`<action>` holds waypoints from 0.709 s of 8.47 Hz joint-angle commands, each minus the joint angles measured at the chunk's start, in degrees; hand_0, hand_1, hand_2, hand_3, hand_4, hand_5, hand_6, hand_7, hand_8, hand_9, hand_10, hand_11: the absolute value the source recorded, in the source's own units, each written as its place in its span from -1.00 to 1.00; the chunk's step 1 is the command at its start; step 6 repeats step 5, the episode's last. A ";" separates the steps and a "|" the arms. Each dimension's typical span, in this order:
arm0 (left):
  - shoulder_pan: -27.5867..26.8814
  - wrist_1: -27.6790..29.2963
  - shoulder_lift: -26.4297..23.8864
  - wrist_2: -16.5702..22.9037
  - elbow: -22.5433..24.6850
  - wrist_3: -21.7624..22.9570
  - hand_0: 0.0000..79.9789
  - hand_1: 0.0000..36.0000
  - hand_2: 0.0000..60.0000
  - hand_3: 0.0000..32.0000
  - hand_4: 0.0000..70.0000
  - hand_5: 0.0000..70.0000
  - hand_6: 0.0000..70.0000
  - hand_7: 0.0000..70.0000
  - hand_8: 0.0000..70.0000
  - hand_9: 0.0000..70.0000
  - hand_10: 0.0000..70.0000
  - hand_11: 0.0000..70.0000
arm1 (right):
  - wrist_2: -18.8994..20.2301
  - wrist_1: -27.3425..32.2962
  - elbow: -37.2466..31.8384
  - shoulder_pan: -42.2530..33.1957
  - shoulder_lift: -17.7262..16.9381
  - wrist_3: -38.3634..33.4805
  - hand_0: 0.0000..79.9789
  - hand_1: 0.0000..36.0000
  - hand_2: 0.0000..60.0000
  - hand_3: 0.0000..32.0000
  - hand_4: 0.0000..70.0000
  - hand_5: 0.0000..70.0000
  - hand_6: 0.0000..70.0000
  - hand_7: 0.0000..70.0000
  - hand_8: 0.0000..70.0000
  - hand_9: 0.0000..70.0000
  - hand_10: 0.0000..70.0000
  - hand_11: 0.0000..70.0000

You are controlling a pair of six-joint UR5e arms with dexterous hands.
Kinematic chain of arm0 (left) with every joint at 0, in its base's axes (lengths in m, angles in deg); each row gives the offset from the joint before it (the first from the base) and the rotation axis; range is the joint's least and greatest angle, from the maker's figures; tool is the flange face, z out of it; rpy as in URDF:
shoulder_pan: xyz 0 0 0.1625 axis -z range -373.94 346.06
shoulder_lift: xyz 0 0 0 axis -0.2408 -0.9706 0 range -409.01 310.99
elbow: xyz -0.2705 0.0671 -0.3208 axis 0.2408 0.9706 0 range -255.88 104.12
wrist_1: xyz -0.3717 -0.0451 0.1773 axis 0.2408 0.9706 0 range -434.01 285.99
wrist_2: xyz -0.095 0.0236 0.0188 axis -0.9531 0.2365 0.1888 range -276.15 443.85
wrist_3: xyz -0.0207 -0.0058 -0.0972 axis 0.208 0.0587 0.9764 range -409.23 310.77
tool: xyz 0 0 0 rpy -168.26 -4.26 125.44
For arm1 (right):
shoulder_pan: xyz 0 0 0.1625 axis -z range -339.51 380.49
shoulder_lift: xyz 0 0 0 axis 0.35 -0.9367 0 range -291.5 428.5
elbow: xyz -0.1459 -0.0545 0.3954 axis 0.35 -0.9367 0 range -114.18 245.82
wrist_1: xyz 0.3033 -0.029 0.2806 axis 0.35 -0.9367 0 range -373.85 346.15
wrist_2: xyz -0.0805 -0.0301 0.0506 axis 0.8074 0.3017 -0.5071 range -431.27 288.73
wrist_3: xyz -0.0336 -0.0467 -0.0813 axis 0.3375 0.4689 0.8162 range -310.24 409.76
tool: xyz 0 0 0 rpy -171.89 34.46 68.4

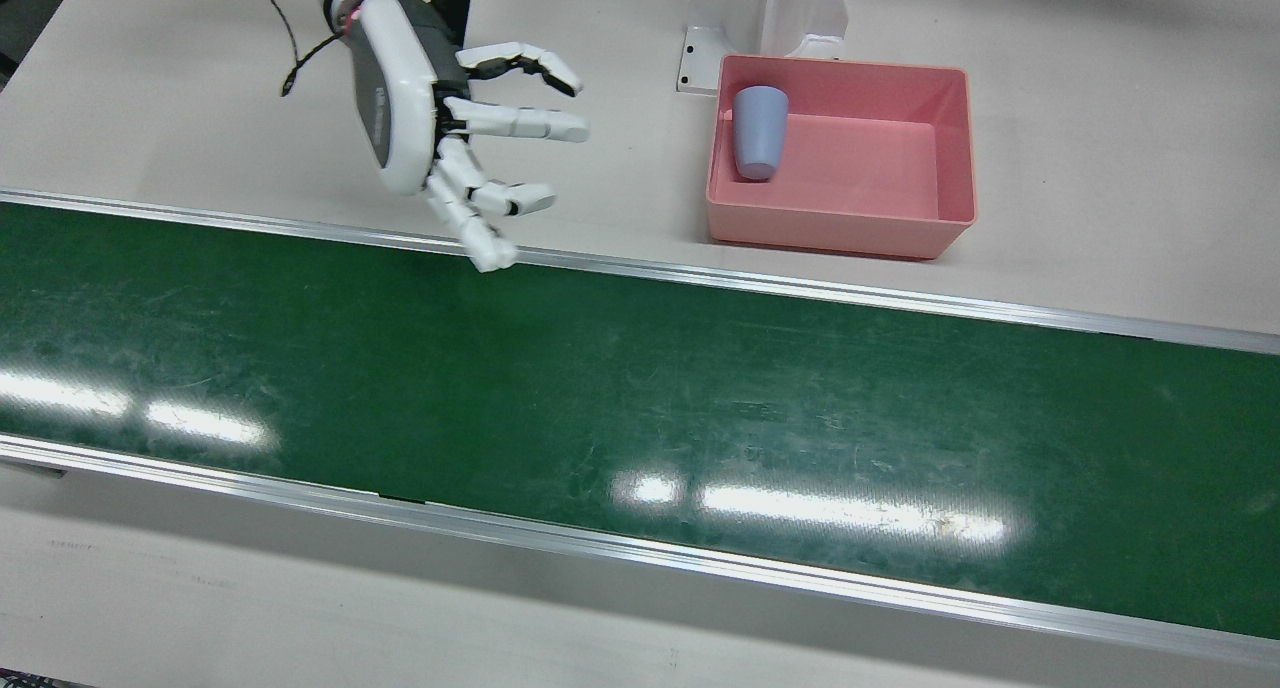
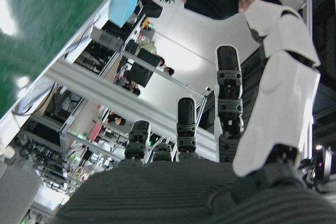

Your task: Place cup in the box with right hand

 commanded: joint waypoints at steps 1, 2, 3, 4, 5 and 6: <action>0.00 0.15 0.00 0.00 0.00 0.00 -1.00 -1.00 -1.00 -1.00 -1.00 -1.00 -1.00 -1.00 -1.00 -1.00 -1.00 -1.00 | 9.74 -1.16 -12.89 -23.44 -3.68 -14.82 0.33 0.00 -0.22 -1.00 0.26 -0.83 -0.67 0.31 -0.91 -0.65 -0.68 -0.49; 0.00 0.15 0.00 0.00 0.00 0.00 -1.00 -1.00 -1.00 -1.00 -1.00 -1.00 -1.00 -1.00 -1.00 -1.00 -1.00 -1.00 | 11.61 -0.89 -16.16 -29.25 -4.73 -15.19 0.30 0.01 -0.22 -1.00 -0.04 -0.83 -0.70 0.17 -0.91 -0.68 -0.69 -0.50; 0.00 0.06 0.09 0.00 0.00 0.00 -1.00 -1.00 -1.00 -1.00 -1.00 -1.00 -1.00 -1.00 -1.00 -1.00 -1.00 -1.00 | 11.63 2.07 -18.97 -32.70 -7.27 -16.33 0.30 -0.03 -0.46 -1.00 -0.44 -0.81 -0.73 -0.02 -0.93 -0.72 -0.72 -0.54; 0.00 0.06 0.00 0.00 0.00 0.00 -1.00 -1.00 -1.00 -1.00 -1.00 -1.00 -1.00 -1.00 -1.00 -1.00 -1.00 -1.00 | 11.54 5.40 -24.14 -33.35 -8.42 -20.43 0.29 -0.04 -0.55 -1.00 -0.61 -0.81 -0.75 -0.13 -0.90 -0.69 -0.71 -0.53; 0.00 0.06 0.00 0.00 0.00 0.00 -1.00 -1.00 -1.00 -1.00 -1.00 -1.00 -1.00 -1.00 -1.00 -1.00 -1.00 -1.00 | 11.54 7.52 -31.58 -33.09 -8.43 -27.34 0.28 -0.08 -0.70 -1.00 -0.71 -0.82 -0.82 -0.46 -0.96 -0.83 -0.76 -0.59; 0.00 0.06 0.00 0.00 0.00 0.00 -1.00 -1.00 -1.00 -1.00 -1.00 -1.00 -1.00 -1.00 -1.00 -1.00 -1.00 -1.00 | 11.54 7.52 -31.58 -33.09 -8.43 -27.34 0.28 -0.08 -0.70 -1.00 -0.71 -0.82 -0.82 -0.46 -0.96 -0.83 -0.76 -0.59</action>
